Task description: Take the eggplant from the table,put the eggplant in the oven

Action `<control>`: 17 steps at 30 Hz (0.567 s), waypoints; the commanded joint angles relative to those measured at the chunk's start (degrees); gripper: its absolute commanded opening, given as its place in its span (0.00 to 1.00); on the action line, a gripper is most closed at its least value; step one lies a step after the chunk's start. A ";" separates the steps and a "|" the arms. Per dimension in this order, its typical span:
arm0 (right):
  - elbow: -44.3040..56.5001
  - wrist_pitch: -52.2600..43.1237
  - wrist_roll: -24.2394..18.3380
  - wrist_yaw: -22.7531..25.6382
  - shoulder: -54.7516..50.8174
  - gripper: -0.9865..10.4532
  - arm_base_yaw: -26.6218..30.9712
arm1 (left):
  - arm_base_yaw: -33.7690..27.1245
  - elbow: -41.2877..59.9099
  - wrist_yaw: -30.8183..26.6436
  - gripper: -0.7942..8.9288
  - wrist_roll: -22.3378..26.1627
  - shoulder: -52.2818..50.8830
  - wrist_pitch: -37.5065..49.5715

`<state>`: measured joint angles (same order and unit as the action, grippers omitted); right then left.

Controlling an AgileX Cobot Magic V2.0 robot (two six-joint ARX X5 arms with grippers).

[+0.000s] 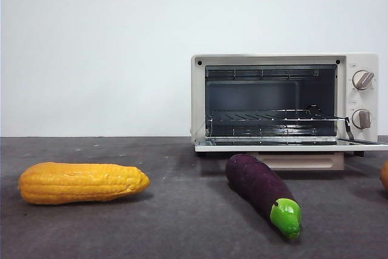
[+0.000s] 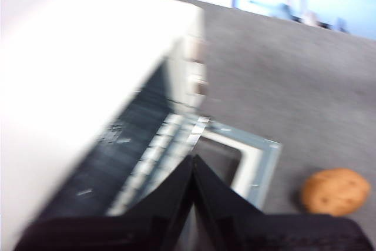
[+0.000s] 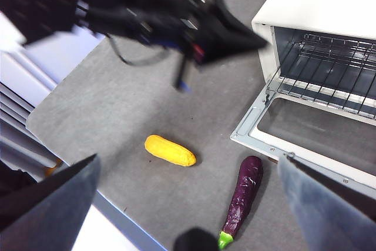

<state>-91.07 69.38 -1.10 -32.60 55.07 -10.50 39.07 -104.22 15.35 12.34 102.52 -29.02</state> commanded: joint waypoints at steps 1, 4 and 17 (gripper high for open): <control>-0.26 0.13 -0.50 0.22 -0.02 0.53 -0.11 | -2.78 0.50 -1.16 0.08 -0.83 -4.72 -2.19; -0.26 0.57 -0.50 1.46 0.39 0.53 -0.11 | -6.67 0.50 -3.17 0.08 -1.53 -9.79 -5.18; -0.26 6.58 -0.68 5.97 6.51 0.53 -2.71 | -26.36 0.50 -2.54 0.08 -1.64 -26.99 -20.92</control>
<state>-91.09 75.64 -1.34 -26.92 60.99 -12.73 13.34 -104.22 12.56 9.98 75.37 -49.50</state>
